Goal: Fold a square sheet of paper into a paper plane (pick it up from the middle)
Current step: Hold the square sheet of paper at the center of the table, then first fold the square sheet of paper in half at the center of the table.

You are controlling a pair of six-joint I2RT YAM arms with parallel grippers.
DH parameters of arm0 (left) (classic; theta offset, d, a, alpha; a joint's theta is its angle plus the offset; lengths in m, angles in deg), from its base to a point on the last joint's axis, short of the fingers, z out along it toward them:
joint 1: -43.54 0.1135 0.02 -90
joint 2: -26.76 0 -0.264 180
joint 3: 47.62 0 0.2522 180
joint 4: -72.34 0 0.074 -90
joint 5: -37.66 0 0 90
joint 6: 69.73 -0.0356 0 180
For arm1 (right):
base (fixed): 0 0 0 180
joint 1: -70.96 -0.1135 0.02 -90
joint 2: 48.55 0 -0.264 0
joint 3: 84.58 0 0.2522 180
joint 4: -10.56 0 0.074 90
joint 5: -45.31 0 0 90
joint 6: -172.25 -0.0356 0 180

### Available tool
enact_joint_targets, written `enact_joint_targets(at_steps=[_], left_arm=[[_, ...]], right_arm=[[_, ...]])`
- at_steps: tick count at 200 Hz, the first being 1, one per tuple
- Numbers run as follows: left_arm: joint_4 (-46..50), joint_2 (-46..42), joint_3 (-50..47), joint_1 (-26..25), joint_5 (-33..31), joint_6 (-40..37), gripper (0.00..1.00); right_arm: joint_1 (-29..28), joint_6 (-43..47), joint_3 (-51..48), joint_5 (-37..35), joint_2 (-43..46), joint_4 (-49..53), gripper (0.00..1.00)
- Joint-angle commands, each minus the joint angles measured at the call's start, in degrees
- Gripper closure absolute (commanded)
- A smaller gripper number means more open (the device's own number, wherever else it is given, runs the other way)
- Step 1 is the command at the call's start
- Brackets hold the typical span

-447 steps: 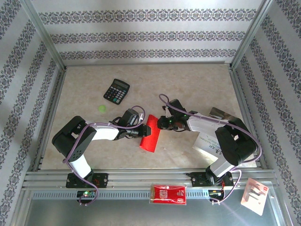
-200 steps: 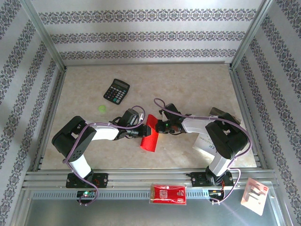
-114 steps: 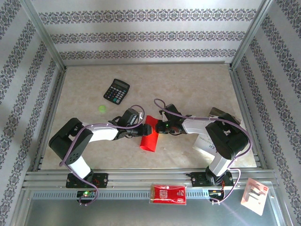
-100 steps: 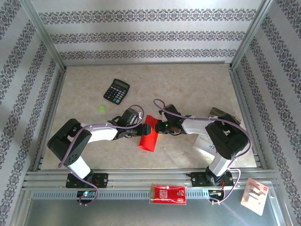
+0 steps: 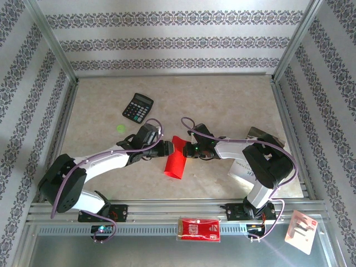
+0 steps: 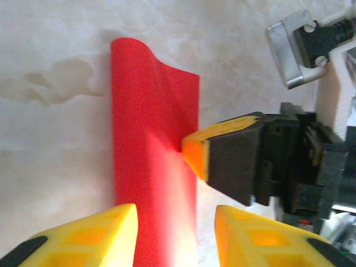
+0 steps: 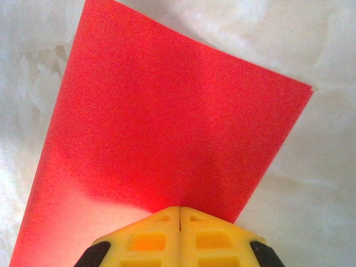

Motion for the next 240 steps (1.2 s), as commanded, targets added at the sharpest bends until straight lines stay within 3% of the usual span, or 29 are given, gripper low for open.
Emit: enact_joint_targets(at_steps=[1, 50, 114, 211, 240], left_arm=[[-3.5, 3.7, 2.8, -0.7, 5.5, 1.3, 0.66], [-5.9, 10.8, 4.8, -0.8, 8.2, 1.1, 0.71], [-5.4, 14.2, 2.6, -0.5, 5.3, 0.1, 0.71], [-3.2, 12.8, 1.1, 1.0, 3.1, -1.8, 0.69], [-4.5, 9.9, 0.6, 0.9, 5.2, -0.8, 0.69]], right_arm=[[-0.8, 0.0, -3.0, -3.4, -3.7, 6.5, 1.00], [-0.8, 0.0, -3.2, -3.7, -3.3, 6.5, 1.00], [-0.7, 0.7, -2.6, -3.9, -3.6, 7.3, 1.00], [-0.7, 1.4, -1.9, -3.9, -4.0, 8.2, 1.00], [-0.7, 1.5, -1.8, -3.9, -3.7, 8.3, 1.00]])
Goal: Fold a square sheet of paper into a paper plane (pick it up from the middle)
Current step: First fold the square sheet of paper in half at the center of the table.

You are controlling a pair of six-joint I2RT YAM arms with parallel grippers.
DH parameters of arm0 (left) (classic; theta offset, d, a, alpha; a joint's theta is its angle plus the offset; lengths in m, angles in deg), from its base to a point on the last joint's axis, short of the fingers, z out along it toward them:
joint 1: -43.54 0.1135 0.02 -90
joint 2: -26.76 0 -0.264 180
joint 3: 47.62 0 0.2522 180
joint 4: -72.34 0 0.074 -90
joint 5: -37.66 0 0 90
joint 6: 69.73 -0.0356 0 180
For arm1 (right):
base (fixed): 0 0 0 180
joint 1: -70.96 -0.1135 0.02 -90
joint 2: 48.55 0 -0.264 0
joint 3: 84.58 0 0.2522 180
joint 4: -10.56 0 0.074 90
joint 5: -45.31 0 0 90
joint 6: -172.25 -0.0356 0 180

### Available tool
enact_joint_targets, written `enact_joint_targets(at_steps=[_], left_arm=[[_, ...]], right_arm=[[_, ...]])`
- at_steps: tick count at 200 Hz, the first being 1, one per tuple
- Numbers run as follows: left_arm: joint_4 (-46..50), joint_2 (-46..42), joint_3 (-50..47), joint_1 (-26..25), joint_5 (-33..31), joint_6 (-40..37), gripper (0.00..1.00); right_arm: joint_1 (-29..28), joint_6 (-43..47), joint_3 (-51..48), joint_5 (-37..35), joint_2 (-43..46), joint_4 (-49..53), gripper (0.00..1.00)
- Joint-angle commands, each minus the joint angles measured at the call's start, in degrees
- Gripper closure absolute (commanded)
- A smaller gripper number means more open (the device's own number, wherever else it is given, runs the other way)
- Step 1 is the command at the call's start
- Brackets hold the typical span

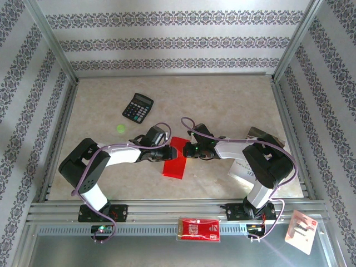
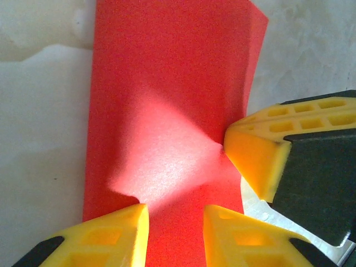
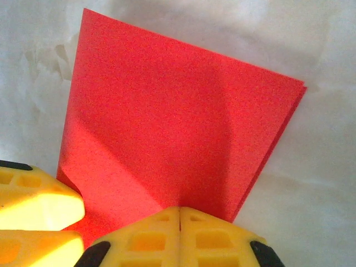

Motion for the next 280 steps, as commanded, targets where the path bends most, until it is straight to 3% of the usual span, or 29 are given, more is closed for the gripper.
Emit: enact_joint_targets(at_steps=[1, 56, 142, 228, 280], left_arm=[[-0.7, -3.5, -1.0, 0.8, 0.8, -0.7, 0.69], [-2.8, -3.7, -1.6, 0.3, 5.0, 2.3, 0.72], [1.2, -0.6, -4.4, 0.8, 1.3, 0.1, 0.76], [2.0, -9.5, -4.9, 0.8, 3.4, 1.4, 0.73], [2.8, -8.6, -6.9, 0.7, 5.7, 1.3, 0.74]], right_arm=[[-0.7, 1.3, -1.9, -3.8, -3.7, 8.1, 1.00], [-0.7, 1.2, -1.8, -3.7, -4.0, 8.1, 1.00], [-0.6, 1.5, -2.0, -4.0, -4.3, 8.3, 1.00], [-0.6, 1.4, -2.0, -4.0, -4.0, 8.4, 1.00], [-0.7, 1.5, -1.7, -4.1, -4.2, 8.5, 1.00]])
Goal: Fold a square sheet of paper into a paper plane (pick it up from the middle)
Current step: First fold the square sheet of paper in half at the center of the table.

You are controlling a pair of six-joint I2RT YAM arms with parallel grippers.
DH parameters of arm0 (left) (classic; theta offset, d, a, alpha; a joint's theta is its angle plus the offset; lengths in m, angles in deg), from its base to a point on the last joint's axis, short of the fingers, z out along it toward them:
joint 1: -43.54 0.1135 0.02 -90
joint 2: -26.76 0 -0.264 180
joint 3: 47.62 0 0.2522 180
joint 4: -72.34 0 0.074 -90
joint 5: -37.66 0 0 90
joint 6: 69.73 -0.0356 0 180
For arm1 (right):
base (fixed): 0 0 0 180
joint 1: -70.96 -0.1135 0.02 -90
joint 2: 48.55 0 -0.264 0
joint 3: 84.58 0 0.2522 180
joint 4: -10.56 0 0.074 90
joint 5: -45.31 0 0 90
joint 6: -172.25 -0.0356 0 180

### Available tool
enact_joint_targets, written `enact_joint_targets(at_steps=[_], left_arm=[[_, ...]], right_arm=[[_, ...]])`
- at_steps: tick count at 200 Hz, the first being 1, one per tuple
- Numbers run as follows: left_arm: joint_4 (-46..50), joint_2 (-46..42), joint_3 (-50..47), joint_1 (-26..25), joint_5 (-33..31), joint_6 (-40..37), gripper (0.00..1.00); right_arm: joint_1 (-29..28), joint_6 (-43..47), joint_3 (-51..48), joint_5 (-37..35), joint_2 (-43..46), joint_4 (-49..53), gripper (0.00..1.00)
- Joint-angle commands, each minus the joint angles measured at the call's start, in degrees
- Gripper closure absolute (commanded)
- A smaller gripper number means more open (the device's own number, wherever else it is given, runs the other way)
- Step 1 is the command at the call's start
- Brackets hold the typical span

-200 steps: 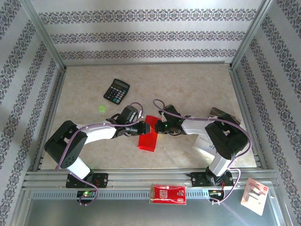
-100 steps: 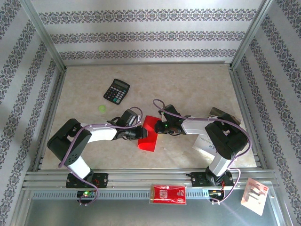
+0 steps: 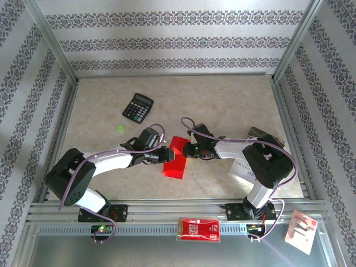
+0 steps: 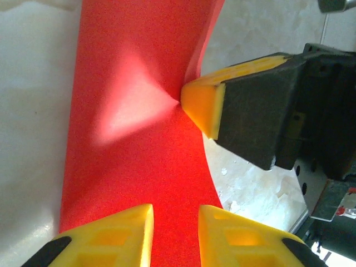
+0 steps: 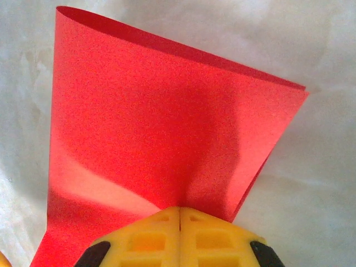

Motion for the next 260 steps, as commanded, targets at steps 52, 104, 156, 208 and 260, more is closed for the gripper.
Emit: enact_joint_targets(at_steps=[52, 104, 156, 208, 260], left_arm=[[2.8, 1.9, -4.9, 0.4, 1.0, -1.2, 0.75], [4.9, -2.1, -6.1, 0.4, 0.9, -1.5, 0.75], [1.5, -6.4, -7.3, 0.3, 3.3, 1.3, 0.75], [3.0, -2.9, -8.7, 0.2, 2.8, 0.4, 0.76], [6.0, -6.9, -9.6, 0.2, 1.7, -0.5, 0.76]], right_arm=[[-0.7, 1.4, -1.9, -4.1, -4.2, 8.4, 1.00], [-0.7, 1.4, -2.1, -4.3, -3.8, 8.7, 1.00], [-0.7, 1.3, -1.8, -4.2, -3.8, 8.7, 1.00], [-0.7, 1.2, -2.0, -4.5, -3.6, 8.9, 1.00], [-0.7, 1.3, -2.0, -4.5, -3.3, 9.0, 1.00]])
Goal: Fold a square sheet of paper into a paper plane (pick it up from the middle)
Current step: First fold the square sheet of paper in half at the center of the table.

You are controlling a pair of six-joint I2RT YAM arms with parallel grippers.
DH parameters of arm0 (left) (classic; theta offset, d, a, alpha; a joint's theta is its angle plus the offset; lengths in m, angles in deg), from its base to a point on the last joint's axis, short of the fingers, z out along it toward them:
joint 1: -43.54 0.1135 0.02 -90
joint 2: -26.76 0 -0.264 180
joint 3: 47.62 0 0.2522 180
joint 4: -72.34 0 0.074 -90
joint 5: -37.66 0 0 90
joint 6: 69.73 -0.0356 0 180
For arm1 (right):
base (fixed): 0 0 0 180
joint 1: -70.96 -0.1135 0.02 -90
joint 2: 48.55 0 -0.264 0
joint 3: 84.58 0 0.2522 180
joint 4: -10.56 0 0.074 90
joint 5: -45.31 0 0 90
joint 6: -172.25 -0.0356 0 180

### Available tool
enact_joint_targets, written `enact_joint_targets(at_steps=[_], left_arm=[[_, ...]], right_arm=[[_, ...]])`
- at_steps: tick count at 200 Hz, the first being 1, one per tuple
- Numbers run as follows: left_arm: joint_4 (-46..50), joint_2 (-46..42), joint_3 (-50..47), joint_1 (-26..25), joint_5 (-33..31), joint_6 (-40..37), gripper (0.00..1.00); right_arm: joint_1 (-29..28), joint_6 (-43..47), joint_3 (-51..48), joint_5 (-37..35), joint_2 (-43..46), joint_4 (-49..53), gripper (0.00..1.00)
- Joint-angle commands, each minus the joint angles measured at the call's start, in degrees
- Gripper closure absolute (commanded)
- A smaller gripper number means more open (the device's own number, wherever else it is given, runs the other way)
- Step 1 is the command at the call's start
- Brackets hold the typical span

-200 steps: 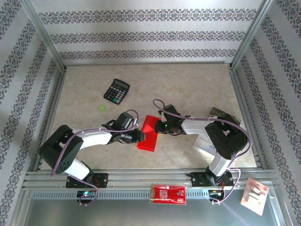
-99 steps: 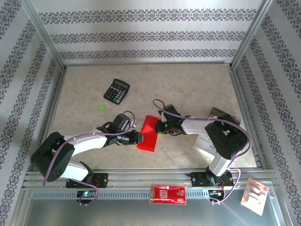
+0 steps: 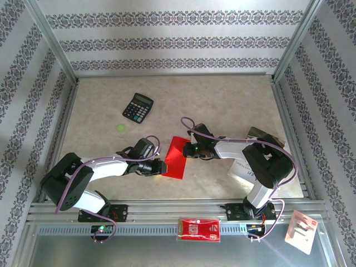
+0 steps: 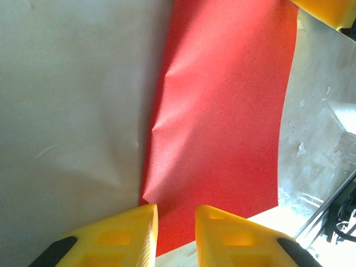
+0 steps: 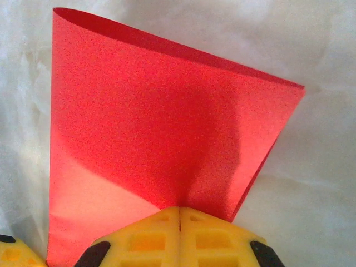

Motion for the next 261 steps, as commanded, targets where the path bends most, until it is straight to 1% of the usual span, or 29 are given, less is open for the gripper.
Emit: enact_joint_targets(at_steps=[1, 23, 44, 66, 86, 118, 134, 146, 170, 214, 232, 261], left_arm=[[2.9, -3.4, -0.9, 0.2, -0.2, -0.4, 0.76], [0.4, -5.9, -1.2, -0.1, 1.2, 1.3, 0.76], [0.0, -5.1, -1.4, -0.3, 1.6, 1.5, 0.76], [0.8, -2.9, -1.8, -0.3, 0.8, 1.0, 0.76], [2.3, -2.3, -2.2, -0.2, -1.3, 0.7, 0.76], [1.7, -5.1, -1.7, -0.3, -0.8, 0.8, 0.76], [0.9, -6.9, -0.3, -0.1, -1.1, 0.7, 0.76], [0.7, -6.7, 1.4, 0.4, -1.6, 0.3, 0.76], [1.3, -1.8, 7.4, 1.6, -1.6, -1.5, 0.77], [-0.7, 12.3, 17.9, 2.8, 0.1, -3.8, 0.79], [-1.4, 16.7, 20.2, 4.0, 1.4, -4.0, 0.79], [-2.4, 20.5, 21.3, 5.7, 2.4, -5.3, 0.79]], right_arm=[[-0.7, 1.4, -2.1, -4.5, -3.3, 8.9, 1.00], [-0.7, 1.2, -2.1, -4.5, -3.3, 9.0, 1.00], [-0.8, 1.3, -1.9, -4.5, -3.4, 9.0, 1.00], [-0.9, 1.2, -2.0, -4.5, -3.3, 9.0, 1.00], [-0.8, 1.3, -2.0, -4.6, -3.1, 9.1, 1.00], [-0.8, 1.3, -2.2, -4.6, -3.1, 9.0, 1.00], [-0.9, 1.4, -2.1, -4.6, -3.0, 9.1, 1.00], [-0.9, 1.5, -2.1, -4.6, -3.0, 9.0, 1.00], [-0.9, 1.4, -1.9, -4.5, -3.2, 8.9, 1.00], [-0.9, 1.3, -2.3, -4.6, -2.7, 8.7, 1.00], [-0.9, 1.3, -2.4, -4.7, -2.6, 8.8, 1.00], [-0.9, 1.1, -2.7, -4.7, -2.6, 8.6, 1.00]])
